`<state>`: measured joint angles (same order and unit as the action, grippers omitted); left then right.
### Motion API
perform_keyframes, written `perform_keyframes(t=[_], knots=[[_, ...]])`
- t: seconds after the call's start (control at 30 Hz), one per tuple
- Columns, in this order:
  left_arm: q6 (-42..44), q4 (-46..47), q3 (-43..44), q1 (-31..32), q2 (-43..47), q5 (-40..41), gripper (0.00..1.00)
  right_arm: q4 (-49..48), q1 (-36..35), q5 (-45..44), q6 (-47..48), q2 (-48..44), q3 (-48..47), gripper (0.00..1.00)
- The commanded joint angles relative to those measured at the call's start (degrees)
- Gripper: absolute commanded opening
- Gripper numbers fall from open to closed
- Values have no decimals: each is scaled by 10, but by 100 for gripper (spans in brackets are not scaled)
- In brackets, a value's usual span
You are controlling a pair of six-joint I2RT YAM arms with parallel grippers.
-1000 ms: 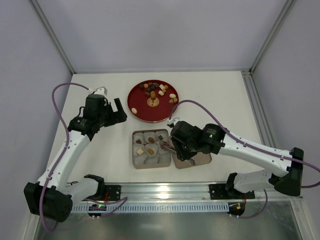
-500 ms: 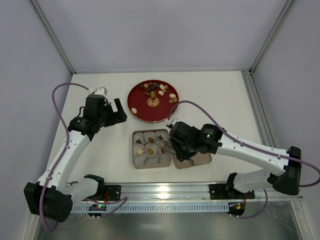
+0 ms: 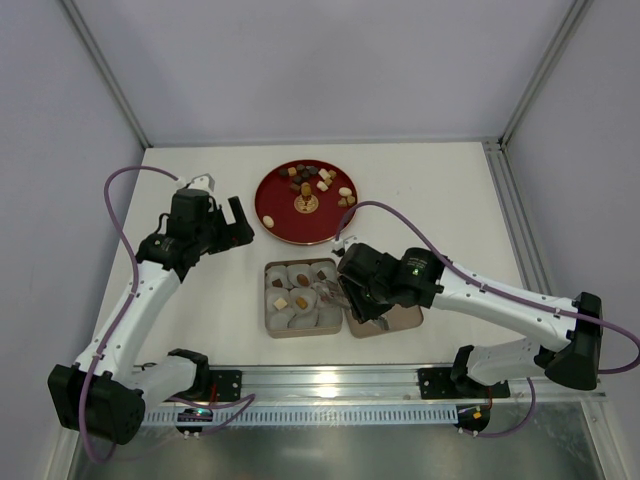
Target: Pack the chocolate
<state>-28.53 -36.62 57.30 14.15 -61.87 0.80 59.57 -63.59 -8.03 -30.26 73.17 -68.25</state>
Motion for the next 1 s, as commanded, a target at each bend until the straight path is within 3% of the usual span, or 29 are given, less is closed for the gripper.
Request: perform_keyframes(t=[0.0,0.97], knots=[[-5,20,0,-4,7,-5,100,-15,-3,-17,3,3,-23,39],[-3,20,1,-4,7,-6,100,-16,20,-37,33,9,-80,41]])
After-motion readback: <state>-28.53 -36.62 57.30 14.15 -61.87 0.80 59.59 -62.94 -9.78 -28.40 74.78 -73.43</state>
